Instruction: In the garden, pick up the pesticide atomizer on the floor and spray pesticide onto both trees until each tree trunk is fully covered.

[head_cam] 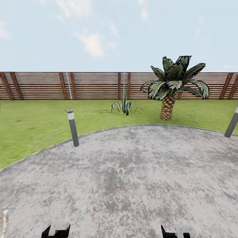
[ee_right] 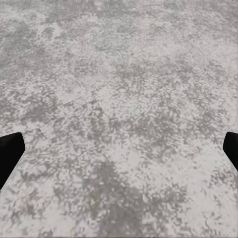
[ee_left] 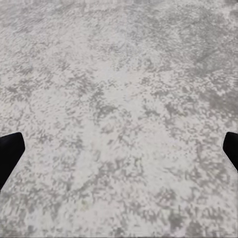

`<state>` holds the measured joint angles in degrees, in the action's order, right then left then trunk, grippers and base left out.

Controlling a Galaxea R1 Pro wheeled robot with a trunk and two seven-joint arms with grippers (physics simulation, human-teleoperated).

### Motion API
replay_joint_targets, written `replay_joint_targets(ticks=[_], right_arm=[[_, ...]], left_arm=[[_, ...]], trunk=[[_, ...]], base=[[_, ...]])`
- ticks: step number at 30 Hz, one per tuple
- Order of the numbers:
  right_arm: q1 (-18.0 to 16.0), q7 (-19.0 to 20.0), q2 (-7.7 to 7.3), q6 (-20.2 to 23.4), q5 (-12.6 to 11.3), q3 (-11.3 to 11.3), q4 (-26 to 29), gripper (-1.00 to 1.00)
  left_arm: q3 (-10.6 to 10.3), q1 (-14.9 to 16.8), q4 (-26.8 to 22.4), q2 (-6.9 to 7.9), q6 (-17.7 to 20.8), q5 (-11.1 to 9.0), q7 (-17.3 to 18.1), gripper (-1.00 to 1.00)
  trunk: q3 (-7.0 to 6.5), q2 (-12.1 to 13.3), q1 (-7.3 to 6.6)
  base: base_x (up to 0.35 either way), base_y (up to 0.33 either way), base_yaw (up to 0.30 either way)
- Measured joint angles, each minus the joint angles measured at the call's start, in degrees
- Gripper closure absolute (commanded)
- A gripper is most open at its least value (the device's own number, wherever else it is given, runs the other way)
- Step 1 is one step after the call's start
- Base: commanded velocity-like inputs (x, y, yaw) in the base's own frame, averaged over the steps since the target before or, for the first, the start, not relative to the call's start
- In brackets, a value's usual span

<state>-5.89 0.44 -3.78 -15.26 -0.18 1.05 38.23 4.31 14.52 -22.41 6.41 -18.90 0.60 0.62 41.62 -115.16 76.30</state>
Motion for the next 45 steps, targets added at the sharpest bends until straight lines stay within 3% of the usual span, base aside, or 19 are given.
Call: replay_joint_targets(ticks=[16,31,37,45], right_arm=[[0.0,0.0,0.00,0.0,0.0,0.0,0.0,-1.00],[0.0,0.0,0.03,0.0,-0.1,0.0,0.4,-1.00],[0.0,-0.1,1.98,0.0,-0.1,0.0,0.4,-1.00],[0.0,-0.2,2.37,0.0,0.1,0.2,0.3,-1.00]], left_arm=[[0.0,0.0,0.0,-0.03,0.0,0.0,0.0,-1.00],[0.0,0.0,0.0,-0.04,0.0,0.0,0.0,-1.00],[0.0,0.0,0.0,-0.07,0.0,-0.1,0.0,-1.00],[-0.1,0.0,0.0,-0.08,0.0,-0.1,0.0,-1.00]], trunk=[[0.00,0.0,0.00],[0.00,0.0,0.00],[0.01,0.0,0.00],[0.37,0.0,0.00]], base=[[0.340,-0.022,0.162],[0.340,-0.073,0.009],[0.340,-0.073,0.192],[0.310,-0.119,0.205]])
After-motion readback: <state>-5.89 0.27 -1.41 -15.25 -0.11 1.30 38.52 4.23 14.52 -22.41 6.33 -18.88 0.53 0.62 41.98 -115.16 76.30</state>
